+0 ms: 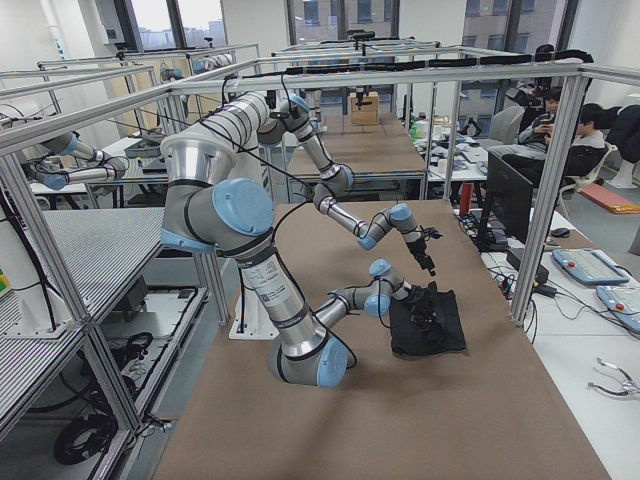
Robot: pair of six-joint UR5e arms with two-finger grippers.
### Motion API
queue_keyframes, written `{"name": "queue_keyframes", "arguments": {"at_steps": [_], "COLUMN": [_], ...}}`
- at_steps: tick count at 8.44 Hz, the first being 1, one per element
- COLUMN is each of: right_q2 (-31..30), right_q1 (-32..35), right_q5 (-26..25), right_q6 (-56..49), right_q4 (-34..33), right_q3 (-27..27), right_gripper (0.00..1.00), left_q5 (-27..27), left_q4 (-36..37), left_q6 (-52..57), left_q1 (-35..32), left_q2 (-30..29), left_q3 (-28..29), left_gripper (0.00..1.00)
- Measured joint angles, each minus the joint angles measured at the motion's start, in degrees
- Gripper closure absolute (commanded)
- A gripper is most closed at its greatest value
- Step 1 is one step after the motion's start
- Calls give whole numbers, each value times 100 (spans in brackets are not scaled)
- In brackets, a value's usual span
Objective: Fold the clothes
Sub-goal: 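Lower the folded end onto the shirt near the collar with both grippers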
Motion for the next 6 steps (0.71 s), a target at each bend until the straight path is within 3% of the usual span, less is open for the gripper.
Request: {"name": "queue_keyframes", "arguments": {"at_steps": [1, 2, 4, 6], "right_q2": [132, 259, 458, 610], "right_q1": [96, 176, 256, 298], "right_q5": [17, 25, 1, 35], "right_q6": [-156, -337, -1061, -1432], "right_q4": [102, 218, 354, 376], "right_q3": [-294, -624, -1014, -896], "right_gripper": [22, 7, 7, 10], "left_q5": [-2, 1, 32, 68], "left_q4": [3, 4, 5, 5], "left_q6": [0, 0, 0, 0], "left_q1": [0, 0, 0, 8], "left_q2": [52, 82, 117, 238], "left_q3": [-61, -90, -121, -280], "left_gripper": [0, 0, 0, 0]}}
